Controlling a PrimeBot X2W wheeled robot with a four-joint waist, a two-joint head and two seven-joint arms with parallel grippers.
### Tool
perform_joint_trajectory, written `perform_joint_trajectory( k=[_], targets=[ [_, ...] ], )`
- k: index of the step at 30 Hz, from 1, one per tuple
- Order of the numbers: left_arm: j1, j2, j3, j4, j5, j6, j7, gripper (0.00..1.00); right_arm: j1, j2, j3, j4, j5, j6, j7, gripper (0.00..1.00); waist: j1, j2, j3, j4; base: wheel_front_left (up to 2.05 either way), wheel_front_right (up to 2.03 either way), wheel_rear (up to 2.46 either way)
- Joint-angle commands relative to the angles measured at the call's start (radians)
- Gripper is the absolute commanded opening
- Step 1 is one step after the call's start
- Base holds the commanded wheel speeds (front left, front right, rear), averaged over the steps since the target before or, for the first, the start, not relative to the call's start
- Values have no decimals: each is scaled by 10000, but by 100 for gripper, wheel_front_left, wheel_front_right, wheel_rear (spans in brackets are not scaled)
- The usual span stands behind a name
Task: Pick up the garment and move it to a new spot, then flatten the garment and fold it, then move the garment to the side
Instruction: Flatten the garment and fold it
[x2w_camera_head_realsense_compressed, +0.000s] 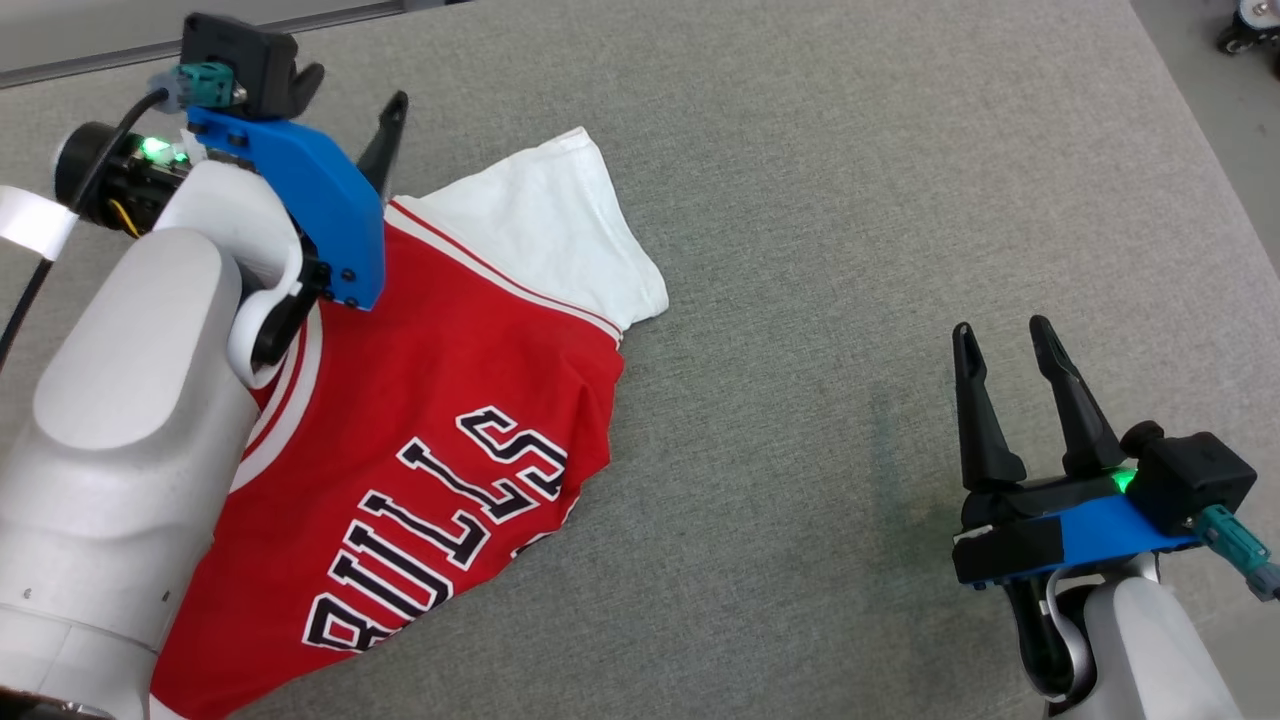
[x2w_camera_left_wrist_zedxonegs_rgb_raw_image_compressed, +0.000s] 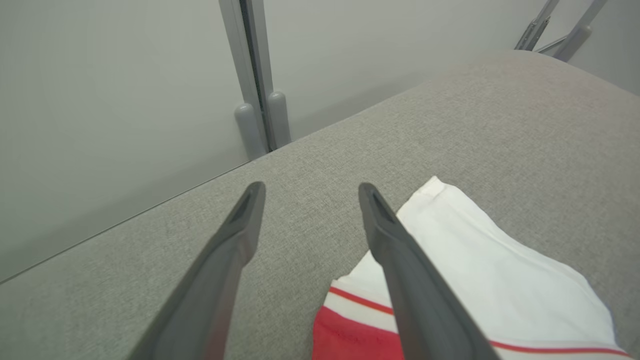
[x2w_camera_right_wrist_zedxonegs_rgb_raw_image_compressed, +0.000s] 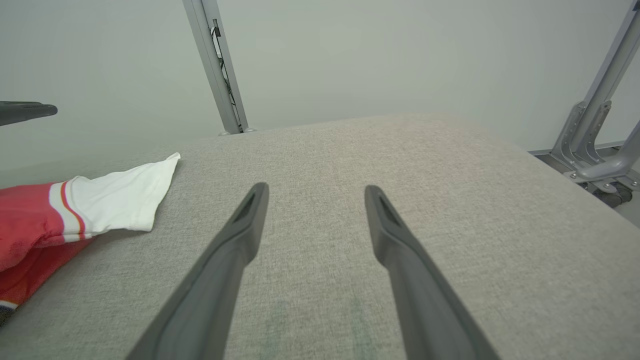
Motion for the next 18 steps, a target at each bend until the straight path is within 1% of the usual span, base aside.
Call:
perform_joint_trajectory(
  k=[1,6,12,14,15,18],
  targets=[
    [-28,108,-170,76,-255,-55,116,100,-144,-21,-8,-37,41,20,-43,100,-1,0,44,-57,0,0,0],
    [198,286,-1068,470,-1108,-42,813,100,-188,-21,-68,-66,99,22,-44,100,-1,0,188,-156,0,0,0],
    [236,474,-2110,912,-1767,-44,1788,100,-285,-21,-113,-84,78,20,-43,100,-1,0,292,-182,0,0,0],
    [313,469,-2400,1050,-1998,-44,2121,100,-330,-19,-129,-59,55,22,-43,100,-1,0,316,-180,0,0,0],
    [313,469,-2400,1050,-1998,-44,2121,100,-330,-19,-129,-59,55,22,-43,100,-1,0,316,-180,0,0,0],
    [404,482,-3100,1202,-2309,-50,2608,100,-356,-21,-158,-53,25,20,-44,100,-1,0,341,-183,0,0,0]
  ],
)
